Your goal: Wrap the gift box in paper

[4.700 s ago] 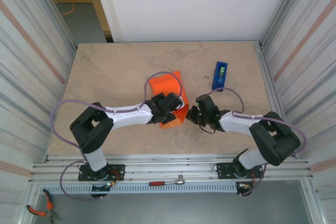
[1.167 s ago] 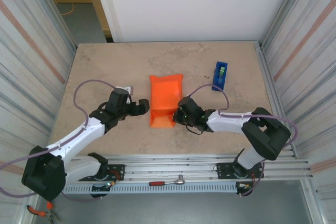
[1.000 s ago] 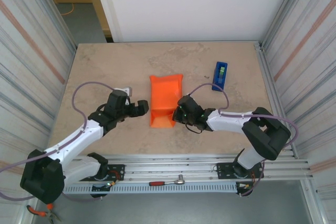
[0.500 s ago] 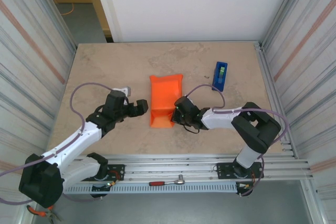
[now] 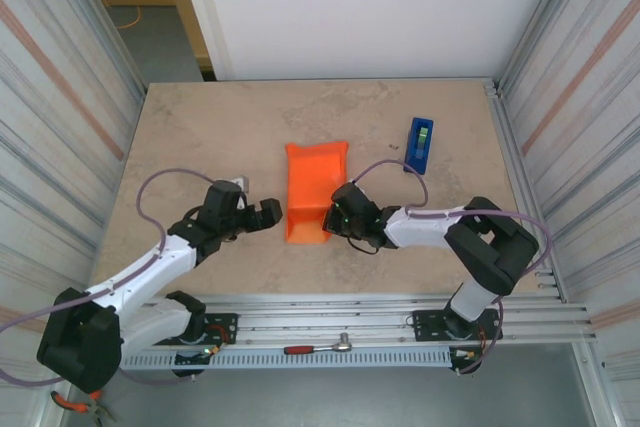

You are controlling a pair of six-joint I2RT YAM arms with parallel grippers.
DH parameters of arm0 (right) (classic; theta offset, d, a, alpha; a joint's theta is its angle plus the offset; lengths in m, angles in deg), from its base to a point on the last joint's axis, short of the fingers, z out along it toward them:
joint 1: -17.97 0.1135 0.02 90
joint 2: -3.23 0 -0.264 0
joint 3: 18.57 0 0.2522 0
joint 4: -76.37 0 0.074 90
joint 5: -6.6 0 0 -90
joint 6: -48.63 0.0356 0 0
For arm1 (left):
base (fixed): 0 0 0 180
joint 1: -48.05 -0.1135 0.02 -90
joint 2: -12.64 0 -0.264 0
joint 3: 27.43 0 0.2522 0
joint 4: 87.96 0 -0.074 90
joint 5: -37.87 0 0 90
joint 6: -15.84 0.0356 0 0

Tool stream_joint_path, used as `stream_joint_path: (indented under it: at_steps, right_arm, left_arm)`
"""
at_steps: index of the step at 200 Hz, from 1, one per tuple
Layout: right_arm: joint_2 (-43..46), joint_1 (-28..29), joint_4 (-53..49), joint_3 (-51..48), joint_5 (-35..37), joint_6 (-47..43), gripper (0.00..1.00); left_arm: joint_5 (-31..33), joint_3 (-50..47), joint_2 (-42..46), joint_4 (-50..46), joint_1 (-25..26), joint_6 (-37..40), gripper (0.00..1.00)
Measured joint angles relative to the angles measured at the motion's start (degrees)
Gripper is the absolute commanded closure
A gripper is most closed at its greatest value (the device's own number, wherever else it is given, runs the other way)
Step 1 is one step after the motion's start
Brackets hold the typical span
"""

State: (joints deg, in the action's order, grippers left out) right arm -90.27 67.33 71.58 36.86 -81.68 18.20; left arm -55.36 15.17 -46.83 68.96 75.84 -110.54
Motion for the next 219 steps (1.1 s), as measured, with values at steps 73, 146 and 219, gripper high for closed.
stream_joint_path:
  at_steps: [73, 146, 219]
  right_arm:
    - [-2.7, 0.9, 1.4, 0.0, -0.2, 0.9, 1.00]
    - [-3.6, 0.9, 3.6, -1.1, -0.2, 1.9, 1.00]
    - [-3.6, 0.9, 3.6, -1.1, -0.2, 1.9, 1.00]
  left_arm:
    - [-1.1, -0.9, -2.5, -0.4, 0.0, -1.6, 0.37]
    - [-5.8, -0.9, -8.9, 2.4, 0.0, 0.3, 0.55]
    - [-6.4, -0.8, -14.6, 5.0, 2.6, 1.9, 0.62]
